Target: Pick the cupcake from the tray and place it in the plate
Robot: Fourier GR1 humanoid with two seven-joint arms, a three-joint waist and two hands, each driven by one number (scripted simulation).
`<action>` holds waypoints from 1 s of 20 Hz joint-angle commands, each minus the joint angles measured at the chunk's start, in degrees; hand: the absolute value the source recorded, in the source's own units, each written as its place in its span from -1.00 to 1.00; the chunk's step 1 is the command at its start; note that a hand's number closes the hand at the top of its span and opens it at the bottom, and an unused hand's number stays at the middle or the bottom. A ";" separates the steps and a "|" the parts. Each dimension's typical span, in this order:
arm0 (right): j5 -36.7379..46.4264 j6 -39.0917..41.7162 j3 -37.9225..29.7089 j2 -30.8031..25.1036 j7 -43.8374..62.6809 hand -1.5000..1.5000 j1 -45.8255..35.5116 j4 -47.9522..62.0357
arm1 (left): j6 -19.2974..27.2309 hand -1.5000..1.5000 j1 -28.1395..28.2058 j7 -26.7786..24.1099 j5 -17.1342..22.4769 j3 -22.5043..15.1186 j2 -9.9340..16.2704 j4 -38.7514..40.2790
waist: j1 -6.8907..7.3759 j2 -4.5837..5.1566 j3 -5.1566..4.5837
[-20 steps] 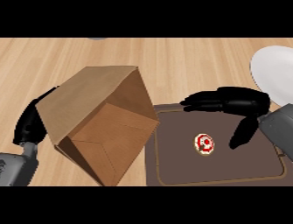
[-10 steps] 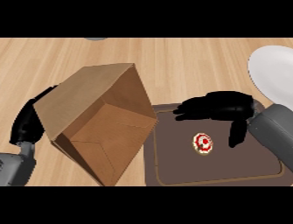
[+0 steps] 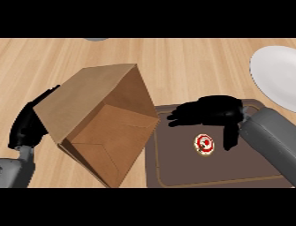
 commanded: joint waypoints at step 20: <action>8.91 0.68 2.64 2.06 -9.79 1.00 3.66 -0.59 | -4.21 0.00 -1.17 -1.53 -3.34 2.55 -2.39 6.66 | -0.45 0.30 -0.23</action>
